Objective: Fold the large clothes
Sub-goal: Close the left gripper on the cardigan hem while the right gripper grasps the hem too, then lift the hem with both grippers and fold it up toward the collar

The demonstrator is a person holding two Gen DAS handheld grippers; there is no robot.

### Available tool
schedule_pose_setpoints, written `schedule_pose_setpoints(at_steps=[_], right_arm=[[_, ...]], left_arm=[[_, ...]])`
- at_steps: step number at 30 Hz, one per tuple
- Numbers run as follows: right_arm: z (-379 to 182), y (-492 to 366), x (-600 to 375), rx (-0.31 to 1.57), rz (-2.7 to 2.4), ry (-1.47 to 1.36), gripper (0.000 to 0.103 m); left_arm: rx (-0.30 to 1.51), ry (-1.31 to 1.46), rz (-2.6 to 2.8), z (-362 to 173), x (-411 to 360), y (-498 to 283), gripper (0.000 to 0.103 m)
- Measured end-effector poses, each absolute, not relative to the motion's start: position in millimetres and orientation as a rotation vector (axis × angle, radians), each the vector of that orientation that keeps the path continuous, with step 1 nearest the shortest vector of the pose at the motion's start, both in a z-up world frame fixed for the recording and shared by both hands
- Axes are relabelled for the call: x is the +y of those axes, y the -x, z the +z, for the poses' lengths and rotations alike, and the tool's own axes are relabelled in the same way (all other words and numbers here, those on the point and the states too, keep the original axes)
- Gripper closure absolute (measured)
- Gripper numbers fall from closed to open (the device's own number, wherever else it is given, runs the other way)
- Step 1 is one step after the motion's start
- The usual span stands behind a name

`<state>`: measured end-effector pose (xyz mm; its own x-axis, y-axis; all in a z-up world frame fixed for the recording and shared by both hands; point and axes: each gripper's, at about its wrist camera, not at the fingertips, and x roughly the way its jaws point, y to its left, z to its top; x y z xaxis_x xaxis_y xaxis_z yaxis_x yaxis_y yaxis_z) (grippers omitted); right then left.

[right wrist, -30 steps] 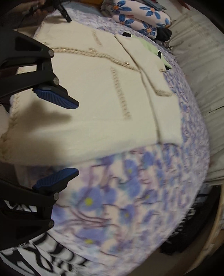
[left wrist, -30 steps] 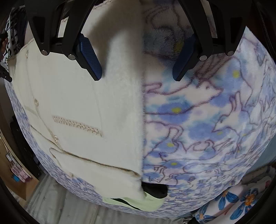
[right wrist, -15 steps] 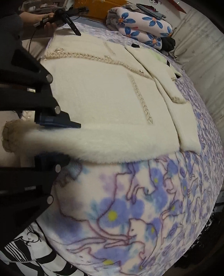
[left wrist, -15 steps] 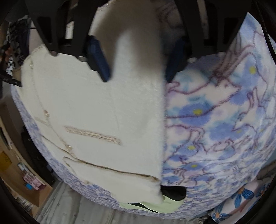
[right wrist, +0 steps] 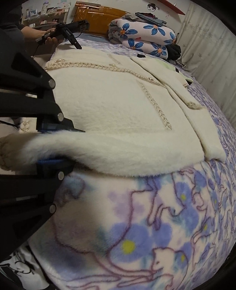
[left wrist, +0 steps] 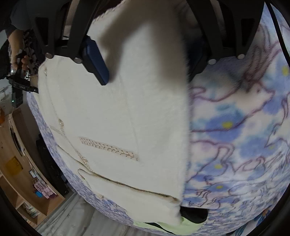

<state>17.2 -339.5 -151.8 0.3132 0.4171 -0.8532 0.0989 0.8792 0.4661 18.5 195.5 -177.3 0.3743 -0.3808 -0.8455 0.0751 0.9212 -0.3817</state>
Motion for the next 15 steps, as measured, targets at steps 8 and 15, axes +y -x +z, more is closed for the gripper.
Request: schedule_pose_setpoints(at_steps=[8,15], right_arm=[[-119,-13,-311,1.197,0.158,-0.332,0.093],[-71,3,-314,1.131,0.152,-0.352,0.094]], left_arm=[[1.140,0.213,-0.233,-154,158,-21,0.094],[1.085,0.311,-0.235,-118,174,1,0.095]])
